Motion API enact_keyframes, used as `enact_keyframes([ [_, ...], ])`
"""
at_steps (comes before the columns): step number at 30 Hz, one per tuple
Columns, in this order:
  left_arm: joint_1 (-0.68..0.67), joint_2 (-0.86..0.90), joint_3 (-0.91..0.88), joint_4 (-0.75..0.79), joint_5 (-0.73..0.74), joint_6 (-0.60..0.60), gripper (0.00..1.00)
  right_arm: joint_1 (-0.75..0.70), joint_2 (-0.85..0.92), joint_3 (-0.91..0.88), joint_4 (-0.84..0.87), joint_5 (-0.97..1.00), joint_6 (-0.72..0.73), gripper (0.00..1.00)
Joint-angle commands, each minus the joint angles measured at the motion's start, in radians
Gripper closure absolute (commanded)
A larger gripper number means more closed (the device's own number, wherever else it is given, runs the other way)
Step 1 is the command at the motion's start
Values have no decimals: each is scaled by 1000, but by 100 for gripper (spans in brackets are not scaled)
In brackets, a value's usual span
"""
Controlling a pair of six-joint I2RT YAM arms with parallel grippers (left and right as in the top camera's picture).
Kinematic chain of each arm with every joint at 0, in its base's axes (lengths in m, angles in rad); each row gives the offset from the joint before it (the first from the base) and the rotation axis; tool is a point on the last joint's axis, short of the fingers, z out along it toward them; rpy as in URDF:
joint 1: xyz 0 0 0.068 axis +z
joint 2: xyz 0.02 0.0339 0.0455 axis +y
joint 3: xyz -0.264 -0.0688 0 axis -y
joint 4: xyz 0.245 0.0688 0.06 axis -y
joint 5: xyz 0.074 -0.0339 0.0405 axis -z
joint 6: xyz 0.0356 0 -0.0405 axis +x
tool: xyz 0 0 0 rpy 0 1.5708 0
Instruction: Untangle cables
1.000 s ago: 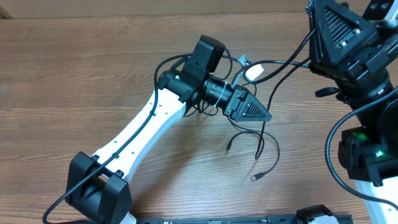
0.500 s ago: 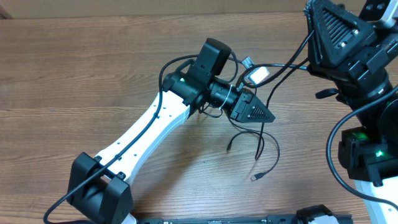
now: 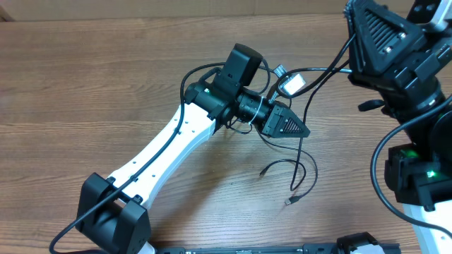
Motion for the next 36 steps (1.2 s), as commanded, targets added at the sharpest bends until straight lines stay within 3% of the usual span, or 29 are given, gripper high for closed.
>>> enact_keyframes([
  [1,37,-10,33,-19,-87,-77,96,-71,-5,14,-45,-21,-93,96],
  [4,62,-41,80,-111,-222,-77,96,-151,-3,14,-217,-71,-131,89],
  [5,64,-63,110,-149,-272,-62,96,-189,0,14,-303,-106,-187,77],
  [9,64,-121,201,-199,-335,-35,96,-249,0,14,-479,-184,-346,45],
  [12,66,-177,264,-198,-401,-37,96,-271,0,14,-578,-208,-419,35],
  [13,66,-199,280,-196,-425,-36,96,-279,0,14,-631,-206,-455,24],
  [17,77,-271,299,-161,-469,-37,96,-299,0,14,-765,-203,-587,0],
  [21,133,-333,299,-179,-583,-41,96,-299,0,14,-917,-180,-819,0],
  [25,189,-341,299,-286,-790,-41,96,-299,2,14,-1199,83,-861,0],
  [33,205,-343,388,-130,-719,-140,96,-299,62,14,-1513,132,-969,0],
  [36,227,-344,432,-80,-785,-219,96,-299,123,13,-1650,135,-972,0],
])
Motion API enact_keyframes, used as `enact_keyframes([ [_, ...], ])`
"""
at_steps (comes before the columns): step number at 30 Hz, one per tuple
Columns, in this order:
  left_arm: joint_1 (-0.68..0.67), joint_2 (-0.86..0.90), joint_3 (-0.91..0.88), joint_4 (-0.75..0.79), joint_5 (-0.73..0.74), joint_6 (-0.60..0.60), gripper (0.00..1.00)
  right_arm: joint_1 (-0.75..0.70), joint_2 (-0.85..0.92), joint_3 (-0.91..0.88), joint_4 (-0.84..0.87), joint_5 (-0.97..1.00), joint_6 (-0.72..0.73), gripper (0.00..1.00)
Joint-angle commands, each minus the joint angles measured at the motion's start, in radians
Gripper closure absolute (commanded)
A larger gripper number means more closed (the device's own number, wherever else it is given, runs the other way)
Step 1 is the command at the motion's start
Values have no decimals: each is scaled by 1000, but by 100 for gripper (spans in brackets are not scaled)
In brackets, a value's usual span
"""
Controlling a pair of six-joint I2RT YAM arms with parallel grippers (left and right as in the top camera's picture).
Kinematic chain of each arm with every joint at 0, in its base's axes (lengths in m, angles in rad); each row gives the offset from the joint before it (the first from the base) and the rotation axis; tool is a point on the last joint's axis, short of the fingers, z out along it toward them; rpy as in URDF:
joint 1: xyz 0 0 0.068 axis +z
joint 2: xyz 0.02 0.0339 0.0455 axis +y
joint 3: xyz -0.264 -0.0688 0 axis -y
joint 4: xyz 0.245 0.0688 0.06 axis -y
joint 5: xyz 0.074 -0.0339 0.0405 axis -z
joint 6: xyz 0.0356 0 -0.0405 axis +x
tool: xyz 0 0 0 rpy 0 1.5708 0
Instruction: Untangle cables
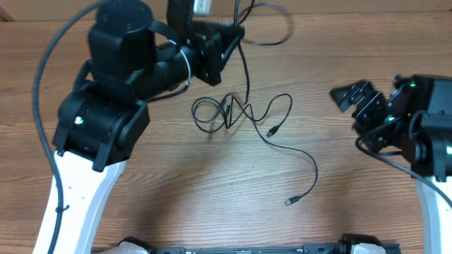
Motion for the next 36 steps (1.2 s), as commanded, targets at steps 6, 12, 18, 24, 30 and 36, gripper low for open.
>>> enact_keyframes([
  [6,92,14,61,40,-557,-106,96,-5,187,6,-190,24,-40,0],
  [12,199,85,61,31,-732,-107,96,-5,286,6,-190,25,-40,0],
  [18,253,148,61,12,-669,-97,96,-5,298,6,-189,27,-40,0],
  [24,259,243,61,40,-655,-65,96,-5,298,6,-189,27,-40,0],
  [30,371,274,61,90,-657,-69,96,-5,298,6,-189,27,-40,0],
  [36,624,306,61,98,-650,-90,96,-5,298,6,-189,27,-40,0],
])
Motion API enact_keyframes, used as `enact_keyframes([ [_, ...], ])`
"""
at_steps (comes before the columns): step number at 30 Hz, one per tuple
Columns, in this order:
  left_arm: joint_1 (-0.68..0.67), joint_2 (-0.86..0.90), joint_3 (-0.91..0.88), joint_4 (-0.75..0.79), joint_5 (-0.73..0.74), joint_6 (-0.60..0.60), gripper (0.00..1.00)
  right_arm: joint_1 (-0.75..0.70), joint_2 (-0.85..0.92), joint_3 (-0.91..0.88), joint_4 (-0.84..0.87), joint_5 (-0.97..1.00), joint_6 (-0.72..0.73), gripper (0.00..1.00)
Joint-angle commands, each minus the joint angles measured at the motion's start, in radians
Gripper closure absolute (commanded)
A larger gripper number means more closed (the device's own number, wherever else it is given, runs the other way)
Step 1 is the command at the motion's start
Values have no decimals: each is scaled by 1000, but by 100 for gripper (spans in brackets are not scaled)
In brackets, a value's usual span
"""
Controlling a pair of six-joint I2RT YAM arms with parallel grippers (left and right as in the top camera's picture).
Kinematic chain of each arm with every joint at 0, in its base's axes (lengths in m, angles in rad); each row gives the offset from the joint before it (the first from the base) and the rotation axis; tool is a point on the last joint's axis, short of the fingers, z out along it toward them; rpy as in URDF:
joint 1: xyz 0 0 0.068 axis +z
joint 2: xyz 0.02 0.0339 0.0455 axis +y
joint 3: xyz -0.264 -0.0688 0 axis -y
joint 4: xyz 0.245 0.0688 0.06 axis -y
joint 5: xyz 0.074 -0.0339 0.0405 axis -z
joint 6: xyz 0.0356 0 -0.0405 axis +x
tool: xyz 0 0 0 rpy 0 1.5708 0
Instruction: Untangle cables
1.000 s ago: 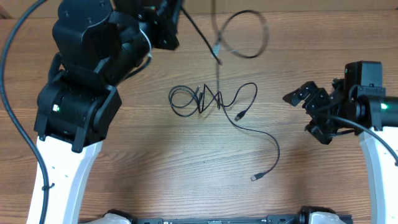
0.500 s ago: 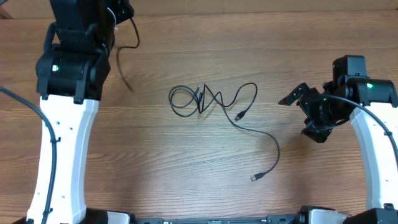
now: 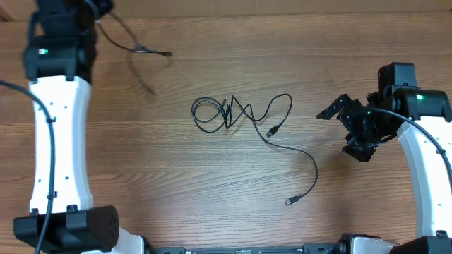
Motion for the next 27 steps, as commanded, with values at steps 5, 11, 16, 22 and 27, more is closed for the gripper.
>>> enact_keyframes([
  [5,293,98,19,27,377,-23,96,-5,2,6,2,6,-8,0],
  [11,279,203,19,167,815,-118,96,-5,2,6,2,6,-8,0],
  [16,222,209,19,426,957,-288,96,-5,2,6,2,6,-8,0],
  [22,211,224,19,386,906,-264,96,-5,2,6,2,6,-8,0],
  [27,231,284,19,254,861,-115,96,-5,2,6,2,6,-8,0],
])
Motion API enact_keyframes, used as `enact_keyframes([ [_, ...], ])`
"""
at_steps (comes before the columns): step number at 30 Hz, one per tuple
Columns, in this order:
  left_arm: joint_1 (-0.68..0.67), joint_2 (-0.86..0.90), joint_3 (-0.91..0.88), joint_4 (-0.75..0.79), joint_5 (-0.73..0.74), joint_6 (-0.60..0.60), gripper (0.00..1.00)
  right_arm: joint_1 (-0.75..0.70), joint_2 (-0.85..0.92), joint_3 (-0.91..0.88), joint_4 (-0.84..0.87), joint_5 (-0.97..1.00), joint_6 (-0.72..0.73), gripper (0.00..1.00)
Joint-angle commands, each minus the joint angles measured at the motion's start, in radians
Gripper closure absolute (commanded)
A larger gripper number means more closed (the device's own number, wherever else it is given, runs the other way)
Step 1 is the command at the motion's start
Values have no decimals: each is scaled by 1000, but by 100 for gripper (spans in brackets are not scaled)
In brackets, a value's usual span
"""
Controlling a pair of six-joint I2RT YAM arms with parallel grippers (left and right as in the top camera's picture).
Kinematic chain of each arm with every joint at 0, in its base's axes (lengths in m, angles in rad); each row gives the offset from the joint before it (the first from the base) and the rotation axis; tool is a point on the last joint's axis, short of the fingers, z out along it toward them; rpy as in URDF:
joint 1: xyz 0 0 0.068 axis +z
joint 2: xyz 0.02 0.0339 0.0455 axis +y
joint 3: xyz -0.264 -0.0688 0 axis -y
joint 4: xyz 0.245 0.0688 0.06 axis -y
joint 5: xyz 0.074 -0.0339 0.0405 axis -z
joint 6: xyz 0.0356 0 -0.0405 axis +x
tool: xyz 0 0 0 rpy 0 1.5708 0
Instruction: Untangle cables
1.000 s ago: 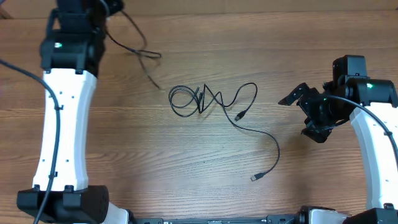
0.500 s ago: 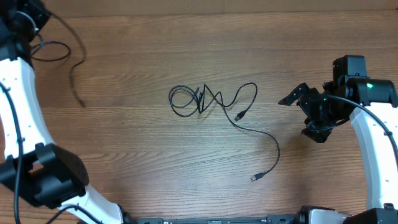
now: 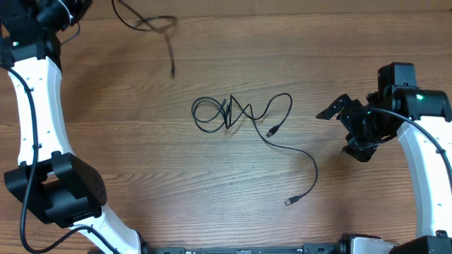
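A black cable (image 3: 244, 113) lies mid-table, coiled in small loops at its left. One plug (image 3: 272, 131) rests by the loops and the other end (image 3: 291, 202) lies toward the front. A second thin black cable (image 3: 157, 25) hangs at the top left from my left gripper (image 3: 78, 4), with its free end (image 3: 172, 70) dangling. That gripper's fingers are cut off by the frame edge. At the right, my right gripper (image 3: 340, 131) stands open and holds nothing, well clear of the coiled cable.
The wooden table (image 3: 141, 183) fills the view. My left arm (image 3: 32, 106) runs along the left edge from its base (image 3: 56, 194). My right arm (image 3: 424, 176) stands along the right edge.
My left arm has swung further toward the top-left corner. The cable it carries now hangs further right along the top edge, with its end lower. The right gripper and the coiled cable have not moved.
At first my left gripper was over the tangle at mid-table and the right arm was high at the top right. Then the left had drawn one cable up and back, leaving the other coiled. It carried that cable to the top left, and the right gripper came to rest open at the right.
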Motion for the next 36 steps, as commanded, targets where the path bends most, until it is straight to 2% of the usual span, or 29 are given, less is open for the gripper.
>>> enact_keyframes([
  [1,29,64,17,-60,-44,137,96,-5,2,6,2,6,-8,0],
  [7,105,126,17,-137,-139,328,96,-5,2,6,2,6,-8,0],
  [10,150,127,17,-106,-203,336,96,-5,2,6,2,6,-8,0],
  [15,240,127,18,50,-161,308,96,-5,2,6,2,6,-8,0],
  [18,274,127,17,11,-278,277,95,-5,2,6,2,6,-8,0],
  [20,276,128,17,-61,-364,281,50,-5,2,6,2,6,-8,0],
  [21,276,133,16,-105,-395,319,34,-5,2,6,2,6,-8,0],
  [22,275,141,16,-152,-394,376,0,-5,2,6,2,6,-8,0],
  [28,272,149,16,-293,-372,381,0,-5,2,6,2,6,-8,0],
  [36,235,150,16,-556,-343,382,0,-5,2,6,2,6,-8,0],
])
